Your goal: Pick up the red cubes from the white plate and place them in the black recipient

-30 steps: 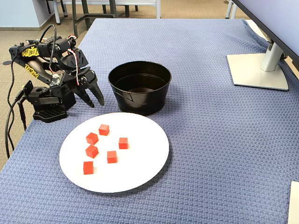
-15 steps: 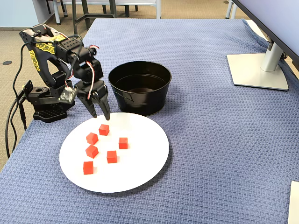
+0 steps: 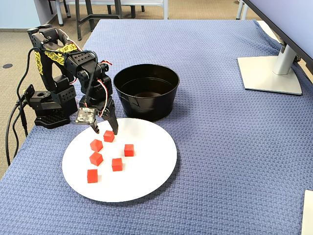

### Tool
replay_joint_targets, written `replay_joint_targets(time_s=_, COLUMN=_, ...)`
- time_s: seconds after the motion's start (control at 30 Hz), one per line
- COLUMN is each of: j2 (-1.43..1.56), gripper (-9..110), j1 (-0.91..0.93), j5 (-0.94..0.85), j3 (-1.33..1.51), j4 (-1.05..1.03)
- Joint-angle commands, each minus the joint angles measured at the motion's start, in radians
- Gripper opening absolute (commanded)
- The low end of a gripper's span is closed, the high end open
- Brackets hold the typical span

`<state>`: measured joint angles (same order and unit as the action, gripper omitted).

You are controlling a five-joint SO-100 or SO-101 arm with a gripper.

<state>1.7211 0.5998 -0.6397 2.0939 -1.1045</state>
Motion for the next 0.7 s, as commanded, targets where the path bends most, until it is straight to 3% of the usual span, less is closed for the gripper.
replay_joint_targets(time_s=0.0, j2=-0.009, gripper=19, j1=0.034, j5=-0.055, j3=-0.06, j4=0.009)
replay_joint_targets(time_s=0.67, j2=-0.067, gripper=12, j1=0.025, j5=-0.034, j3=-0.02, j4=0.126)
